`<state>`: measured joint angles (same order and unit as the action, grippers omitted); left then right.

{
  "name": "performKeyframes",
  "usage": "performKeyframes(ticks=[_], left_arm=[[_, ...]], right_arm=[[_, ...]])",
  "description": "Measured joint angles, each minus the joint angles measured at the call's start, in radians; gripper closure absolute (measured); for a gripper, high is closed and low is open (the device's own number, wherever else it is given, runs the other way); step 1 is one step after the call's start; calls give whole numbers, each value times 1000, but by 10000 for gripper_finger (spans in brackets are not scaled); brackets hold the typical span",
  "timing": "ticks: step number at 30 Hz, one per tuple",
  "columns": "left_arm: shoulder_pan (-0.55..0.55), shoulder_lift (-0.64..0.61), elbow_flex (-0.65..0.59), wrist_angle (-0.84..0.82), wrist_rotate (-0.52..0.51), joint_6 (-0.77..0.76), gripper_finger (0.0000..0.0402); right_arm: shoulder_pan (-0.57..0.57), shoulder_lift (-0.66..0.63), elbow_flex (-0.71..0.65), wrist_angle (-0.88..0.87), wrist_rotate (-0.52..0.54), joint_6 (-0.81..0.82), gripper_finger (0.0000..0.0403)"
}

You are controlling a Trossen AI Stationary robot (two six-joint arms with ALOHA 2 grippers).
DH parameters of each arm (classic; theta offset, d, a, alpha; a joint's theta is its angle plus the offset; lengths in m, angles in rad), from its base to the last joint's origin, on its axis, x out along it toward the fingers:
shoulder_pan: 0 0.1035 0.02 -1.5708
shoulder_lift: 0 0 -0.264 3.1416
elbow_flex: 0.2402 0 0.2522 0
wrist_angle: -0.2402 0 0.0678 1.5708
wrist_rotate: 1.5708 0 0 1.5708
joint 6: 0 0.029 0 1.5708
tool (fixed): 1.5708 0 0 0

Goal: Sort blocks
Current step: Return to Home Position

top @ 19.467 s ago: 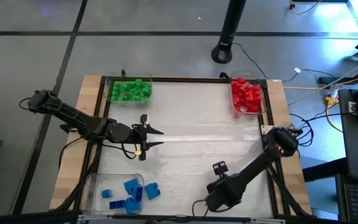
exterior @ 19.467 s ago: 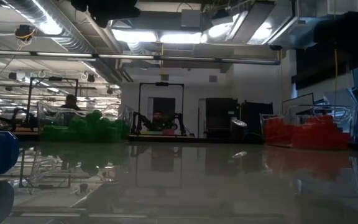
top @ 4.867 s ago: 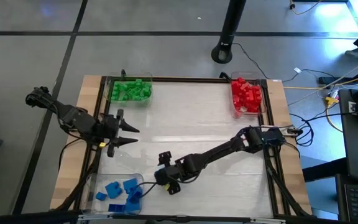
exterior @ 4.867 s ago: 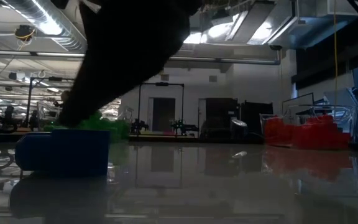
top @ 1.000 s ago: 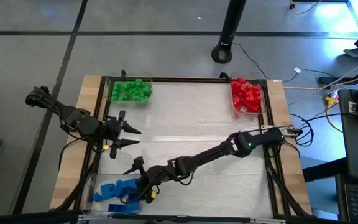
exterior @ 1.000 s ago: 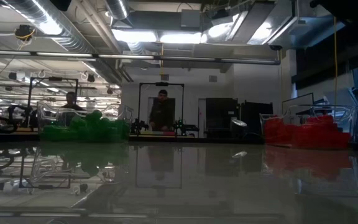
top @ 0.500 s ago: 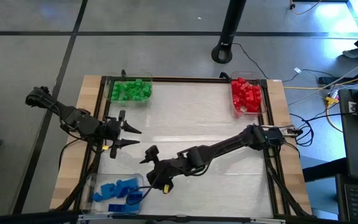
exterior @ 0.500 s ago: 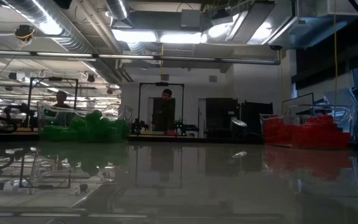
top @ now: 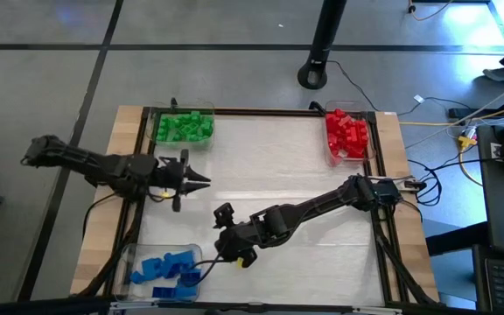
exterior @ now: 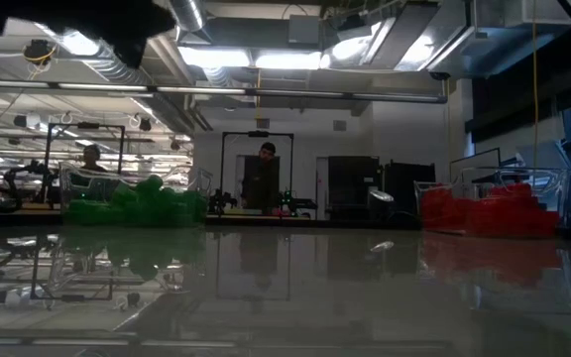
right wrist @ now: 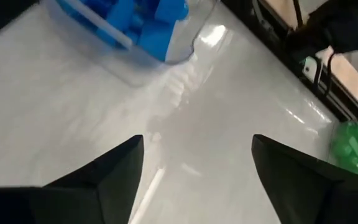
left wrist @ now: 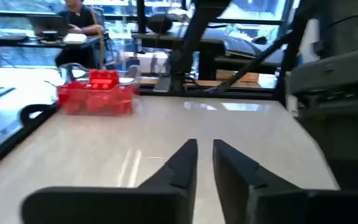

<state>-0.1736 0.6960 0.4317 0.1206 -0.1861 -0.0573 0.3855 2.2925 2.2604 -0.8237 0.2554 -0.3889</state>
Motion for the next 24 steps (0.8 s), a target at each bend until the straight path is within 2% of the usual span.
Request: performKeyframes(ticks=[5, 8, 11, 15, 24], left_arm=[[81, -2, -65, 85, 42, 8, 396], [89, -2, -93, 124, 56, 21, 397], [90, -7, -115, 154, 56, 37, 396], [89, -34, -149, 203, 56, 43, 400], [89, -91, -160, 209, 55, 66, 400]], right_arm=[[0, -3, -35, -37, 30, 15, 136], [-1, -17, -107, -46, 41, 22, 155], [-10, -66, -219, 21, 30, 41, 174], [-28, -192, -458, 192, 18, 55, 199], [-80, -599, -1077, 603, 48, 68, 237]])
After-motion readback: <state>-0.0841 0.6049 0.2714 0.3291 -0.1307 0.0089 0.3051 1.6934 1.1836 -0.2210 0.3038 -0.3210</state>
